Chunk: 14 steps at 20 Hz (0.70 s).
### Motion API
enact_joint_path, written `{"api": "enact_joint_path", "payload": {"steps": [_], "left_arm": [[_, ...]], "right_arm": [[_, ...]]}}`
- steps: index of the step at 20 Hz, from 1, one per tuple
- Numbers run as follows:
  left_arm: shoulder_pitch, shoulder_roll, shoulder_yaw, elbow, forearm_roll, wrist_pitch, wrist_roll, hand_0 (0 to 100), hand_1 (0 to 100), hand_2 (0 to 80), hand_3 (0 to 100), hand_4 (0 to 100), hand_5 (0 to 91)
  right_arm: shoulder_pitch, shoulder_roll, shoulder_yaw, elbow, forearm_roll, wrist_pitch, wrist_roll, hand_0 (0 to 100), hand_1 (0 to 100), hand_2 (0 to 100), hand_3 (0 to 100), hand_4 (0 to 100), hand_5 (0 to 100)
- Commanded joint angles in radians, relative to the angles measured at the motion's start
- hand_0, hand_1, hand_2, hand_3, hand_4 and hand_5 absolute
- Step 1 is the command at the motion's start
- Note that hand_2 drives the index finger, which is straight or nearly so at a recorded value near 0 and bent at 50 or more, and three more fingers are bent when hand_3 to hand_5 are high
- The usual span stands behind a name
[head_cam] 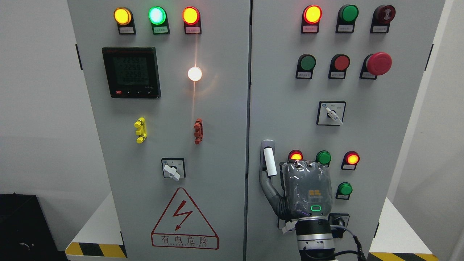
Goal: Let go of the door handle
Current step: 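Close the right hand's fingers around the silver handle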
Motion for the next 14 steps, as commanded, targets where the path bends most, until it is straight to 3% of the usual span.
{"api": "enact_joint_path", "payload": {"steps": [1,14], "left_arm": [[0.017,0.0,0.0,0.0,0.001,-0.001,0.0,12,56,0.0,0,0,0.0],[0.017,0.0,0.0,0.0,-0.001,-0.001,0.0,12,56,0.0,0,0,0.0]], "right_arm": [[0.01,0.001,-0.001,-0.005,-0.001,0.002,-0.005,58,34,100,100,100,100],[0.017,0.001,-0.001,-0.005,-0.001,0.023,-0.005,59,33,100,100,100,100]]}}
